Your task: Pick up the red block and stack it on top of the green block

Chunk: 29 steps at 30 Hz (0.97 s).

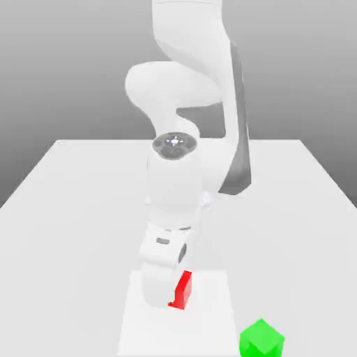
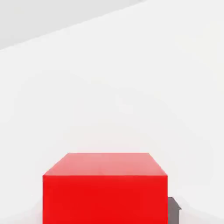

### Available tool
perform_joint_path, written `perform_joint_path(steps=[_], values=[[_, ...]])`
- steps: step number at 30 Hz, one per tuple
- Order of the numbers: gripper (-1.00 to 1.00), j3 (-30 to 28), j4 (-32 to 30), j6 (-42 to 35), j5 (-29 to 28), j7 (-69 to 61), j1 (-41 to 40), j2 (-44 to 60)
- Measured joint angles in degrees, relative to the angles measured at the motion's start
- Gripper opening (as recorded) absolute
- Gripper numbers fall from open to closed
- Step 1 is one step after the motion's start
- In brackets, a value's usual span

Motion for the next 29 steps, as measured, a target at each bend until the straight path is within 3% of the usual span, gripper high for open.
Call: perform_joint_path(steps=[8, 19, 23, 24, 29], values=[[-1.00, -3.9, -1.3, -11.1, -10.6, 8.5, 1.7, -12.6], [-1.00, 1.3, 20.0, -24.0, -10.0, 28.3, 10.9, -4.2], [-1.00, 2.4, 22.5, -19.6, -8.5, 29.4, 11.4, 2.7], [1.00, 2.7, 22.6, -17.8, -8.3, 29.3, 11.2, 4.6], [1.00, 2.7, 22.6, -17.8, -8.3, 29.3, 11.2, 4.6]])
